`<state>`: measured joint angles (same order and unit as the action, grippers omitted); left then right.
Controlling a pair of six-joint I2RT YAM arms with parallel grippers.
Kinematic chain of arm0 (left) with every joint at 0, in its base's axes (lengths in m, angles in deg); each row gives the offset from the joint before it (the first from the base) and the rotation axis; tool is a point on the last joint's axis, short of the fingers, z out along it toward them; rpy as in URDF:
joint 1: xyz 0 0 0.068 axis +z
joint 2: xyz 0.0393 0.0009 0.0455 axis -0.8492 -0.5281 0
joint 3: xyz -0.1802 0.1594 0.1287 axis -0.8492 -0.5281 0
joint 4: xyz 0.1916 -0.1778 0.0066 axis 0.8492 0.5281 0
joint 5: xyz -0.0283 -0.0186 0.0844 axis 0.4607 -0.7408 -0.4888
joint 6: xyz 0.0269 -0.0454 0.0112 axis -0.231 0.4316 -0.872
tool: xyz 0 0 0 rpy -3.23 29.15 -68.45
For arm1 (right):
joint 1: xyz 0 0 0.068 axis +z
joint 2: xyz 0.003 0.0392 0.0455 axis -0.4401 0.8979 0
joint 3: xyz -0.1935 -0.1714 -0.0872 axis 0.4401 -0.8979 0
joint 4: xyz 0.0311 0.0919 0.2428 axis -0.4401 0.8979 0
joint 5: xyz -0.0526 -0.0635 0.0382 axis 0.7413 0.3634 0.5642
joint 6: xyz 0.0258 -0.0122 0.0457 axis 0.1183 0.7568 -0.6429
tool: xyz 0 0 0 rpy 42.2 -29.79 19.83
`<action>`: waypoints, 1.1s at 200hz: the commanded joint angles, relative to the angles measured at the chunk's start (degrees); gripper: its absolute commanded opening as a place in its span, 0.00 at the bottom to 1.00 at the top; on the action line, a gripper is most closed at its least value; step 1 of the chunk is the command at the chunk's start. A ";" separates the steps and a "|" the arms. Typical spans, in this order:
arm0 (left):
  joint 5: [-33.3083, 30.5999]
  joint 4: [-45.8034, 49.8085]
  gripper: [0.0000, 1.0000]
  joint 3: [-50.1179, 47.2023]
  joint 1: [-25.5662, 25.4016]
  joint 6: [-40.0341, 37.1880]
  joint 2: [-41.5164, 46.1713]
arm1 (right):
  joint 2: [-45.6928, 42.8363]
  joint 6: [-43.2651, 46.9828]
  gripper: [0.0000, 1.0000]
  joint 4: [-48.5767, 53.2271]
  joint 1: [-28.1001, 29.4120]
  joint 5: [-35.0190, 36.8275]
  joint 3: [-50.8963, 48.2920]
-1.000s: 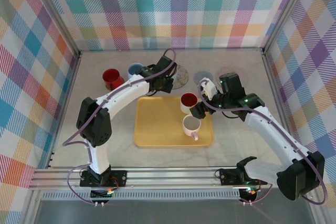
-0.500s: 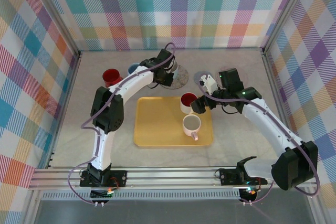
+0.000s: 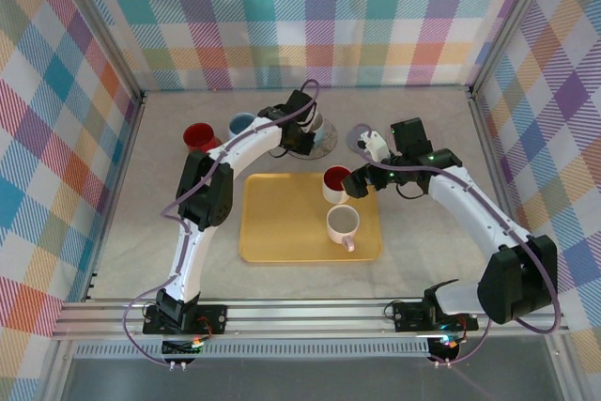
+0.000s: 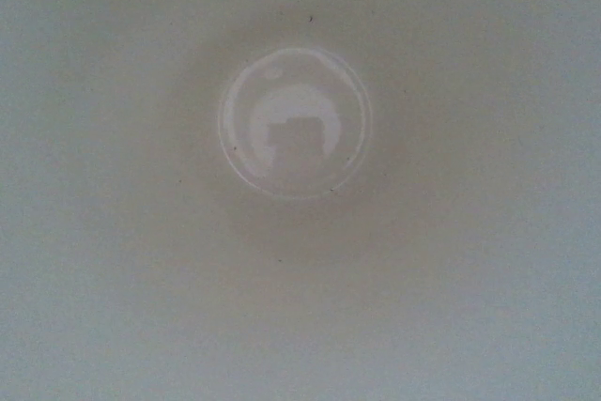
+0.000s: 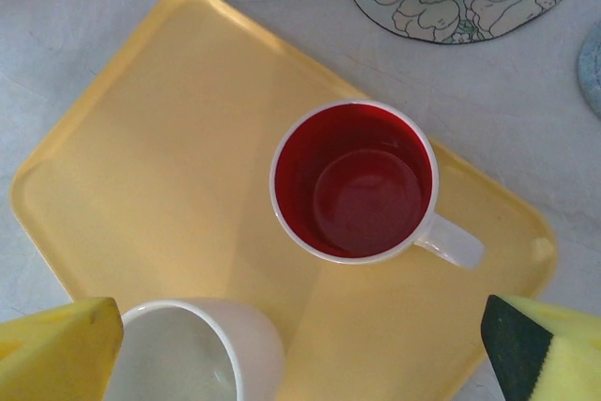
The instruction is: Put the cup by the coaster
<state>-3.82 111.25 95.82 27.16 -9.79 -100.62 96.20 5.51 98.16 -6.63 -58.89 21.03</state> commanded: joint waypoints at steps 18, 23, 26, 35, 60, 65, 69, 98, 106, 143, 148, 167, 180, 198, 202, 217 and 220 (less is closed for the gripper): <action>-1.56 -3.75 0.00 3.45 0.97 -0.35 -0.65 | 0.95 -0.29 0.99 -1.73 -0.51 -2.07 1.03; -1.55 -3.49 0.00 3.83 1.07 -0.29 -0.98 | 1.12 -0.38 0.99 -1.87 -0.50 -2.19 0.87; -1.56 -3.36 0.00 4.05 1.14 -0.30 -1.17 | 1.18 -0.45 0.99 -1.94 -0.57 -2.27 0.85; -1.73 -3.01 0.00 4.69 1.30 -0.28 -1.69 | 1.55 -0.56 0.99 -2.02 -0.62 -2.42 0.81; -1.20 -2.82 0.00 5.54 1.68 -0.02 -2.78 | 2.48 -0.56 0.99 -2.58 -0.59 -2.58 0.50; -1.13 -2.74 0.01 5.64 1.69 -0.04 -2.95 | 2.70 -0.56 0.99 -2.55 -0.59 -2.56 0.54; -1.08 -2.78 0.02 5.74 1.69 -0.03 -3.02 | 2.88 -0.56 0.99 -2.49 -0.59 -2.60 0.50; -1.08 -2.17 0.06 5.83 1.69 -0.14 -3.66 | 3.47 -0.85 0.99 -2.73 -0.65 -2.90 0.38; -1.15 -2.03 0.08 5.84 1.77 -0.10 -3.79 | 3.52 -0.91 0.99 -2.86 -0.62 -2.98 0.24; -0.85 -1.93 0.18 5.66 1.78 -0.03 -3.96 | 3.60 -0.81 0.99 -2.94 -0.66 -2.87 0.35; -0.82 -1.94 0.18 5.65 1.78 -0.03 -3.97 | 3.62 -0.74 0.99 -2.91 -0.60 -2.91 0.33; -1.08 -2.03 0.21 5.58 1.81 -0.02 -3.97 | 3.60 -0.74 0.99 -2.88 -0.59 -2.91 0.32; -1.05 -1.94 0.22 5.56 1.87 -0.07 -3.89 | 3.52 -0.74 0.99 -2.87 -0.65 -2.86 0.32; -0.81 -1.98 0.24 5.24 1.87 -0.02 -3.48 | 3.34 -0.75 0.99 -2.86 -0.61 -2.83 0.32; -0.85 -2.07 0.25 4.99 1.87 -0.02 -3.31 | 3.26 -0.74 0.99 -2.79 -0.61 -2.90 0.36; -1.06 -2.59 0.29 4.24 1.87 -0.02 -2.79 | 3.23 -0.65 0.99 -2.65 -0.62 -2.96 0.33; -1.12 -2.64 0.29 4.11 1.87 -0.02 -2.68 | 3.22 -0.63 0.99 -2.68 -0.67 -2.99 0.32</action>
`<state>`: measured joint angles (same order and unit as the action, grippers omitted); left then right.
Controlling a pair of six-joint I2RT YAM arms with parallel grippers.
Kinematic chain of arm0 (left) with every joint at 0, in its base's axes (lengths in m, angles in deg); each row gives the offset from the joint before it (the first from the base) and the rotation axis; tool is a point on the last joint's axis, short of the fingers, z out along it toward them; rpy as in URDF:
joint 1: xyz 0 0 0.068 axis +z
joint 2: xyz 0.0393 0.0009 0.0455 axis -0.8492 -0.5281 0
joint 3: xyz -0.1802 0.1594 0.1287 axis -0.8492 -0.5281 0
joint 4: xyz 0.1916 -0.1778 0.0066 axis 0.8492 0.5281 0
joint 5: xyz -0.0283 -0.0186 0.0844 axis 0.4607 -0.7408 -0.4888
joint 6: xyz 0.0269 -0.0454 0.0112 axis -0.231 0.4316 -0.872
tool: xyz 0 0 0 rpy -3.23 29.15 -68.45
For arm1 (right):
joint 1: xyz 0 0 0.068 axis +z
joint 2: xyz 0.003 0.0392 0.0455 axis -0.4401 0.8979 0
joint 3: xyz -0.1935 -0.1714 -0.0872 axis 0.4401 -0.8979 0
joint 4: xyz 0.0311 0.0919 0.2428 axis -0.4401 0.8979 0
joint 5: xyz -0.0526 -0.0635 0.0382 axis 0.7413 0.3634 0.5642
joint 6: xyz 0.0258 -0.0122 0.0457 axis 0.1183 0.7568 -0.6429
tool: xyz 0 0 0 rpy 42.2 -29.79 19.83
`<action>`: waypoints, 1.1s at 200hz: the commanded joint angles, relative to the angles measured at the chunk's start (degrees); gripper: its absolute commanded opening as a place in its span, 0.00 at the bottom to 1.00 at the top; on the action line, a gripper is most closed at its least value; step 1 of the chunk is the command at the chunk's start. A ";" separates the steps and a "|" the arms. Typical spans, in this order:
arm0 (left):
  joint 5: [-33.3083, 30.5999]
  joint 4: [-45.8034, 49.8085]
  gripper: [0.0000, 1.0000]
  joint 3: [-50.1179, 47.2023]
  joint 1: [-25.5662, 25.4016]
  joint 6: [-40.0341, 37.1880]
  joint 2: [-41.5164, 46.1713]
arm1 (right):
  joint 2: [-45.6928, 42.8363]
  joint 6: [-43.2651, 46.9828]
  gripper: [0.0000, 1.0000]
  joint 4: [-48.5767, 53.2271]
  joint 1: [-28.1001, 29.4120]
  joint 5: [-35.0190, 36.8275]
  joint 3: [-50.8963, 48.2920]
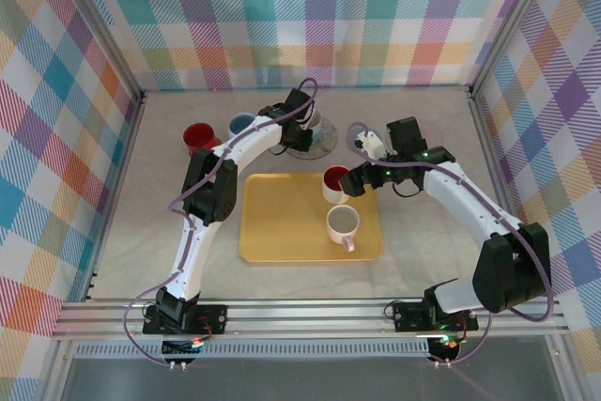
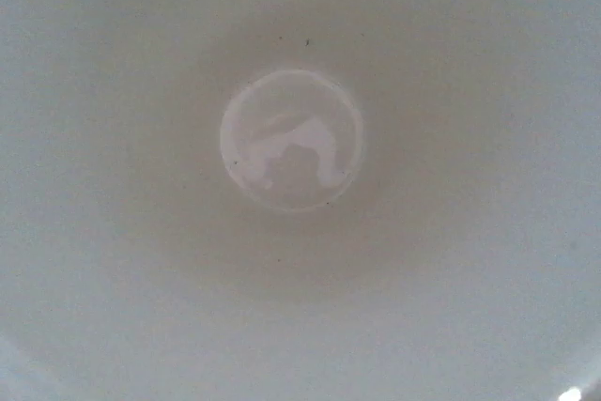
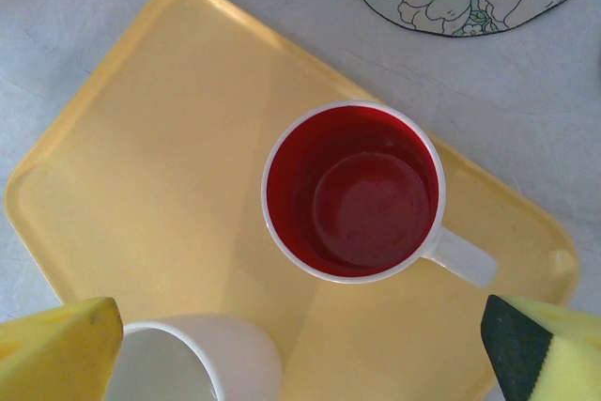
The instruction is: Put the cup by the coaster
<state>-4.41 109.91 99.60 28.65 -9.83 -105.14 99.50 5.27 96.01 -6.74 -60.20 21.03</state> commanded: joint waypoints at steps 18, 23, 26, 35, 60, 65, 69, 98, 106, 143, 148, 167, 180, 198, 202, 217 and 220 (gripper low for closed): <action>-0.90 -1.32 0.32 -0.09 0.38 0.03 2.14 | 0.04 -0.32 0.99 -0.32 -0.54 -1.77 0.47; -1.02 -1.23 0.33 -0.16 0.38 0.07 2.21 | 0.04 -0.32 0.99 -0.24 -0.50 -1.77 0.42; -1.06 -1.18 0.34 -0.22 0.38 0.03 2.22 | -0.03 -0.32 0.99 -0.27 -0.52 -1.85 0.41; -1.19 -1.12 0.36 -0.37 0.38 0.05 2.38 | -0.10 -0.32 0.99 -0.20 -0.49 -1.86 0.50; -2.57 -1.08 0.43 -1.24 0.38 0.69 3.48 | -0.41 -0.06 0.99 -0.06 -0.54 -1.77 0.54; -2.86 -0.84 0.43 -1.21 0.38 0.76 3.67 | -0.40 -0.05 0.99 0.07 -0.48 -1.77 0.58; -2.93 -0.72 0.44 -1.26 0.38 0.81 3.87 | -0.40 -0.06 0.99 0.14 -0.51 -1.76 0.74; -3.18 -0.80 0.54 -2.10 0.35 1.35 5.90 | -0.14 -1.95 0.99 0.84 -1.29 -4.06 1.83; -2.93 -0.68 0.57 -2.04 0.38 1.46 6.41 | 0.03 -2.52 0.99 1.10 -1.51 -4.60 2.13; -2.83 -0.18 0.70 -1.94 0.39 2.56 9.34 | -0.31 -3.98 0.99 1.16 -2.45 -6.90 2.38; -3.16 -0.02 0.72 -1.82 0.38 2.78 9.79 | -0.27 -4.01 0.99 1.22 -2.51 -7.03 2.34; -3.44 0.14 0.82 -2.14 0.38 3.30 12.05 | -0.06 -4.47 0.99 1.88 -2.84 -7.20 2.56; -2.58 -0.16 0.87 -2.92 0.36 3.23 13.93 | 0.08 -4.87 0.99 2.14 -3.02 -7.05 2.66; -0.83 -0.76 0.93 -4.27 0.29 3.25 16.89 | 0.38 -5.73 0.99 2.10 -3.53 -6.66 2.61; -0.34 -0.93 0.95 -4.67 0.29 3.24 17.57 | 0.47 -5.96 0.99 2.02 -3.62 -6.63 2.60; 0.79 -1.71 0.99 -6.44 0.21 3.46 20.25 | 1.33 -6.21 0.99 2.01 -4.12 -6.56 3.02; 0.97 -1.93 1.00 -6.85 0.21 3.52 20.81 | 1.54 -7.87 0.99 2.01 -4.18 -6.66 3.11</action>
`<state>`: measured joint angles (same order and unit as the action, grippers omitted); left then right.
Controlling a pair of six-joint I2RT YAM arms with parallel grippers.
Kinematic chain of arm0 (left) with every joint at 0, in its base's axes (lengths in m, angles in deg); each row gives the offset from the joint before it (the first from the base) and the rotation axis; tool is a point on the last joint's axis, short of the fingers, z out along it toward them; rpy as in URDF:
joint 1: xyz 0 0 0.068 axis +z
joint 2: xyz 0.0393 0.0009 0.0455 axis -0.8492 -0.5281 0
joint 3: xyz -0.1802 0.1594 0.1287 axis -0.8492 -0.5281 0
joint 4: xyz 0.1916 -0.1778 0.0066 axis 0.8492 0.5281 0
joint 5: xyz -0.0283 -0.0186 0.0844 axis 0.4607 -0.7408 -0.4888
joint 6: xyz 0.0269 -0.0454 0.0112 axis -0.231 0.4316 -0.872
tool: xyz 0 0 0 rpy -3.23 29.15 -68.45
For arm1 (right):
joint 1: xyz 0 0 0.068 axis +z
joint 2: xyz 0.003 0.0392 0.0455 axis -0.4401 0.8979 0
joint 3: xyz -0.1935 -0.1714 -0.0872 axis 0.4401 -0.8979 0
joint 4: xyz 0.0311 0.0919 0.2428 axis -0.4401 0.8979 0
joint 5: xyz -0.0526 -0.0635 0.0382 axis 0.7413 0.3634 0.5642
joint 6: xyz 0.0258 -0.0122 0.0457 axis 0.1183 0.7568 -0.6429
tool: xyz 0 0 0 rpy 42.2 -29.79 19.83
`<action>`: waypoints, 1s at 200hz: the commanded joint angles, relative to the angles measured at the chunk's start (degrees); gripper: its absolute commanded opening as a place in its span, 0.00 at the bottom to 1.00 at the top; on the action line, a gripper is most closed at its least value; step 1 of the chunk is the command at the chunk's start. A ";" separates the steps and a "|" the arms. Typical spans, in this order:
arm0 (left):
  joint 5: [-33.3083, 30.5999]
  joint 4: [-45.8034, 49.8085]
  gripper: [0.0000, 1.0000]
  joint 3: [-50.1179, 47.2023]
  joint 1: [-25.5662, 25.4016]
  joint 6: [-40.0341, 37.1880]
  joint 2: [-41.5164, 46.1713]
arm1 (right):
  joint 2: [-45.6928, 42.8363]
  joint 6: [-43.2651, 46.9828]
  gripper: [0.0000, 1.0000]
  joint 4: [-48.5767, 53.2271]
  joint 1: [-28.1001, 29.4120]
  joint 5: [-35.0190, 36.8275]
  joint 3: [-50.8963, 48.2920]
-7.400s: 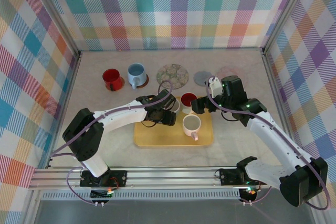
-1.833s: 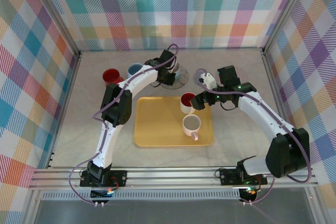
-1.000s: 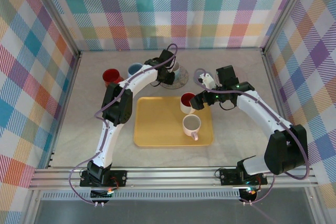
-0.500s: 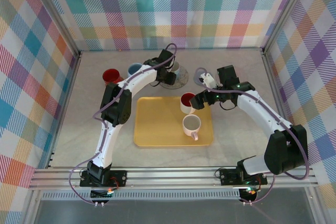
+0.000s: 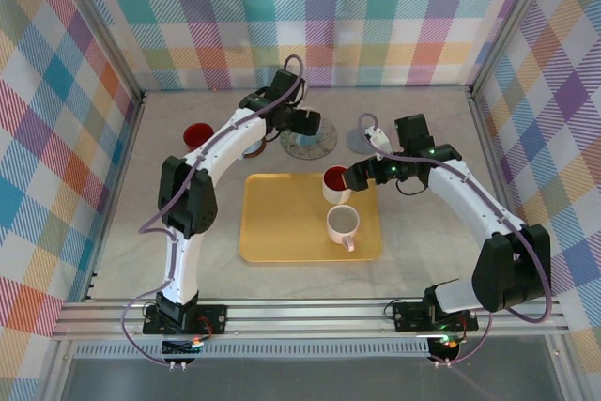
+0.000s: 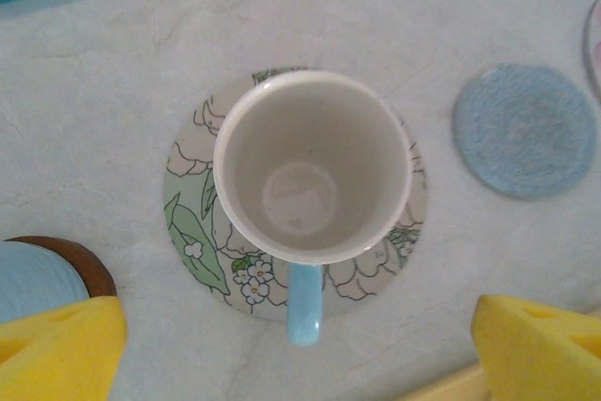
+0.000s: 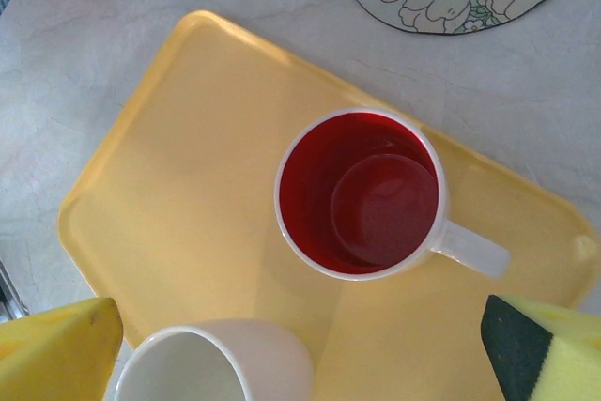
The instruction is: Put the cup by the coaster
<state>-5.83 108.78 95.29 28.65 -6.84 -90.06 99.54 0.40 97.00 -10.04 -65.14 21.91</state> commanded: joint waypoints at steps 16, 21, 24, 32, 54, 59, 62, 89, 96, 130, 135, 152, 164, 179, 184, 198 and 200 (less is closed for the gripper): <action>3.97 -1.31 1.00 -4.83 0.12 1.03 8.54 | 3.14 -4.18 0.99 1.44 -1.29 -2.44 3.26; 4.36 -1.23 1.00 -5.47 0.14 1.23 9.38 | 3.68 -4.54 0.99 1.42 -1.32 -2.54 3.51; 4.67 -1.23 1.00 -5.98 0.12 1.32 9.77 | 3.95 -4.71 0.99 1.31 -1.33 -2.54 3.68; 5.50 -1.40 1.00 -7.37 0.03 1.42 11.39 | 4.78 -5.21 0.99 0.97 -1.42 -2.55 3.91; 7.66 -2.42 1.00 -12.53 -0.06 1.78 15.96 | 7.10 -6.82 0.99 -0.93 -1.67 -2.80 4.52; 8.43 -2.52 1.00 -13.71 -0.06 1.70 17.05 | 7.63 -7.27 0.98 -1.41 -1.74 -2.93 4.77; 8.75 -2.54 1.00 -14.48 -0.06 1.69 17.56 | 7.94 -7.47 0.99 -1.77 -1.75 -3.10 5.06; 10.39 -3.92 1.00 -21.67 -0.13 1.53 22.94 | 11.17 -8.85 0.99 -2.65 -1.85 -4.73 7.48; 10.76 -4.77 1.00 -23.77 -0.14 1.37 24.45 | 12.10 -9.13 0.99 -2.83 -1.80 -4.67 7.93; 11.60 -6.55 1.00 -32.18 -0.15 1.17 30.00 | 15.03 -11.42 0.99 -5.74 -1.76 -4.07 7.98; 12.09 -6.58 1.00 -33.07 -0.15 1.17 30.54 | 15.36 -11.61 0.99 -6.20 -1.75 -4.21 7.89; 13.42 -7.42 1.00 -36.49 -0.15 0.75 32.61 | 16.70 -12.38 0.99 -6.69 -1.76 -4.74 8.22; 14.17 -8.57 1.00 -38.84 -0.15 0.32 34.19 | 17.49 -12.64 0.99 -6.92 -1.77 -4.89 8.24; 14.56 -9.39 1.00 -40.92 -0.15 -0.70 35.75 | 18.18 -12.83 0.99 -7.15 -1.75 -5.42 8.15; 14.68 -9.40 1.00 -41.34 -0.15 -1.12 36.11 | 18.49 -12.91 0.99 -7.22 -1.75 -5.72 8.15; 14.97 -9.21 1.00 -42.35 -0.23 -2.06 36.76 | 19.16 -13.11 0.99 -6.94 -1.75 -6.87 8.32; 14.99 -9.18 1.00 -42.51 -0.21 -2.15 36.86 | 19.29 -13.15 0.99 -6.90 -1.71 -6.99 8.32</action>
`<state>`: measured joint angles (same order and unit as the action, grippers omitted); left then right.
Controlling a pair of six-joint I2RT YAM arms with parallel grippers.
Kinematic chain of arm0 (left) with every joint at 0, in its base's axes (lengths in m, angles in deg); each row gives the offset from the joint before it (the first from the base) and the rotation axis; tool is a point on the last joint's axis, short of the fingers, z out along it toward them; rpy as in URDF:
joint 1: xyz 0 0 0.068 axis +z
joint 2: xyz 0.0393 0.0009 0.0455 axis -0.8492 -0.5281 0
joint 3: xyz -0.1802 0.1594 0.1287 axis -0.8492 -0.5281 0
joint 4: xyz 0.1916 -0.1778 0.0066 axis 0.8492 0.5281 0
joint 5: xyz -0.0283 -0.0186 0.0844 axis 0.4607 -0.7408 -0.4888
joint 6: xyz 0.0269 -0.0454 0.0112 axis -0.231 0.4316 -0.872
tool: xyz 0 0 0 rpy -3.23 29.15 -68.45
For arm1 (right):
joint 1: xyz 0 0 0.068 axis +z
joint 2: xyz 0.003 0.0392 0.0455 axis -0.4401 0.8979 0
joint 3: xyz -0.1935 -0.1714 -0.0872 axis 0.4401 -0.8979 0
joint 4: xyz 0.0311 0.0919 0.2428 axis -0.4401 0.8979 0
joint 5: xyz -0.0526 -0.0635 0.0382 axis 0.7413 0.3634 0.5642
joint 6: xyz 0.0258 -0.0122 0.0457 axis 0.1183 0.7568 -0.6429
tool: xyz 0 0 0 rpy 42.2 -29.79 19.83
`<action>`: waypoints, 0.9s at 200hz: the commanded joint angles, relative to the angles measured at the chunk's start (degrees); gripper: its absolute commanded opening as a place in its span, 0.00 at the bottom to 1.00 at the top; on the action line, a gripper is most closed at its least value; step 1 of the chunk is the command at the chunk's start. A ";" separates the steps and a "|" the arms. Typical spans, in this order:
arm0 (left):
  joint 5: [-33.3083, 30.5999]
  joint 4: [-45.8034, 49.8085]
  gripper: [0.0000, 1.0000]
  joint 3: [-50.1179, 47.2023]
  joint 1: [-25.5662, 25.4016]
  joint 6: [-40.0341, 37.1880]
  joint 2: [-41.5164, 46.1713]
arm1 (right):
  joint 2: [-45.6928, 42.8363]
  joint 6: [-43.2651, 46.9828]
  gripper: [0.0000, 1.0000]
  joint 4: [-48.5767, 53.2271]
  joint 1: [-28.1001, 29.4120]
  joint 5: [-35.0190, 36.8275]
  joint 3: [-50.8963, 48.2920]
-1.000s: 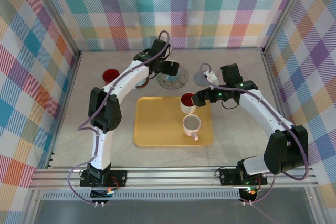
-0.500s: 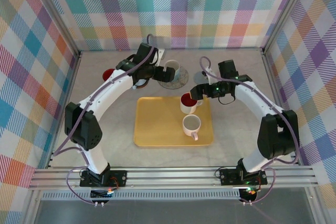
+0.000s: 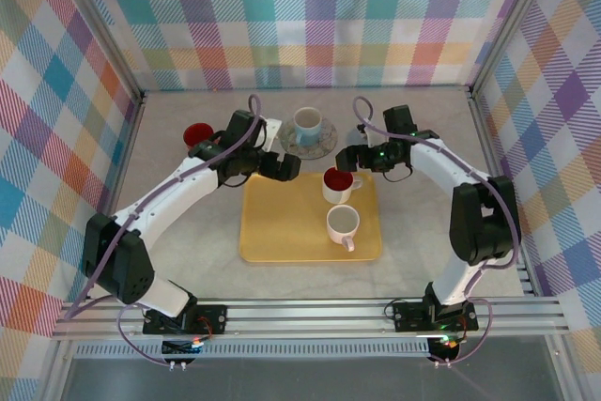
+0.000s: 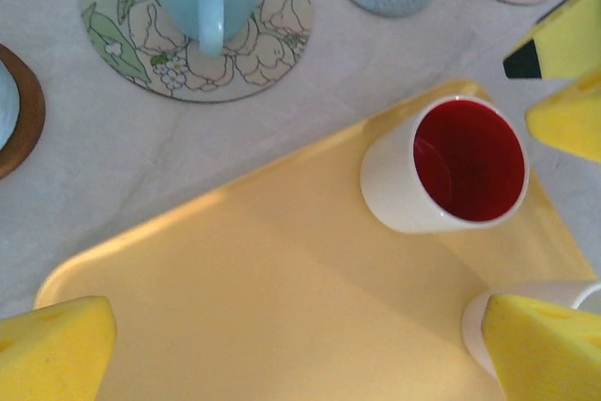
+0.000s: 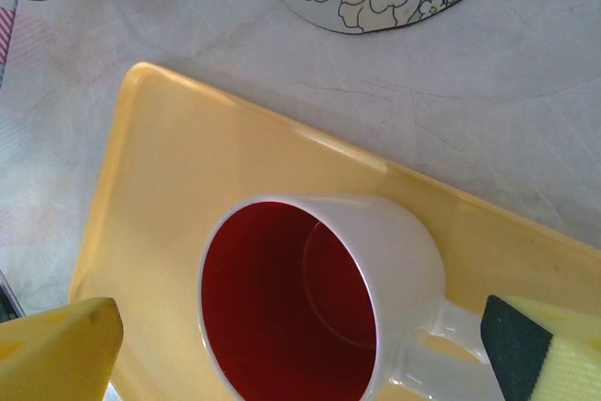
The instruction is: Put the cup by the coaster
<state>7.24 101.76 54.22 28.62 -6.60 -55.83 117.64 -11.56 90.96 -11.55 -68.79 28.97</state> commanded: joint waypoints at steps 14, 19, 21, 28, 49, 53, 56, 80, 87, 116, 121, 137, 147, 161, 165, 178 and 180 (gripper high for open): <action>2.09 -2.58 1.00 -2.49 -0.21 -2.68 3.08 | 1.44 -1.52 0.99 -0.69 -0.09 -3.93 0.96; 2.18 -2.77 1.00 -2.85 -0.21 -2.77 3.14 | 1.52 -1.67 0.99 -0.56 -0.07 -4.13 0.84; 2.19 -2.88 1.00 -2.95 -0.21 -2.79 3.22 | 1.53 -1.68 0.99 -0.52 -0.07 -4.20 0.76; 2.32 -3.00 1.00 -3.31 -0.21 -2.87 3.27 | 1.50 -1.77 0.99 -0.27 0.00 -4.49 0.61; 2.54 -3.19 1.00 -3.87 -0.30 -3.27 3.27 | 1.19 -1.70 0.99 0.54 0.18 -5.67 0.00; 2.50 -3.34 1.00 -3.90 -0.30 -3.29 3.27 | 1.05 -1.62 0.99 0.68 0.20 -5.97 -0.08; 2.54 -3.42 1.00 -3.97 -0.30 -3.38 3.16 | 0.96 -1.57 0.99 0.73 0.20 -6.17 -0.26; 2.78 -3.35 1.00 -3.96 -0.39 -3.75 2.79 | 0.15 -1.07 0.99 1.81 0.37 -7.44 -1.25; 2.86 -3.25 1.00 -3.99 -0.45 -3.89 2.70 | 0.08 -0.86 0.99 2.31 0.37 -7.85 -1.43; 3.07 -3.09 1.00 -3.99 -0.56 -4.06 2.48 | -0.83 -0.32 0.99 3.57 0.42 -8.40 -2.74; 3.10 -3.01 1.00 -4.03 -0.56 -4.15 2.48 | -1.00 -0.29 0.99 3.75 0.43 -8.39 -3.01; 3.16 -2.76 1.00 -3.99 -0.65 -4.43 2.48 | -1.76 -0.25 0.99 4.07 0.42 -8.69 -3.78; 3.10 -2.61 1.00 -4.07 -0.65 -4.61 2.48 | -2.36 -0.36 0.99 3.98 0.51 -9.03 -4.30; 2.92 -2.56 1.00 -4.20 -0.66 -4.70 2.44 | -3.10 -0.61 0.99 3.81 0.55 -9.52 -5.01; 2.89 -2.52 1.00 -4.25 -0.70 -4.70 2.48 | -3.32 -0.71 0.99 3.80 0.59 -9.61 -5.21; 3.16 -2.42 1.00 -4.25 -0.74 -4.71 2.48 | -3.97 -0.63 0.99 3.87 0.70 -9.98 -5.74; 3.16 -2.37 1.00 -4.25 -0.74 -4.70 2.42 | -4.09 -0.59 0.99 3.88 0.72 -10.10 -5.81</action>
<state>9.29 99.64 50.73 28.21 -10.18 -54.19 116.09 -12.54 93.39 -11.41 -76.09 24.38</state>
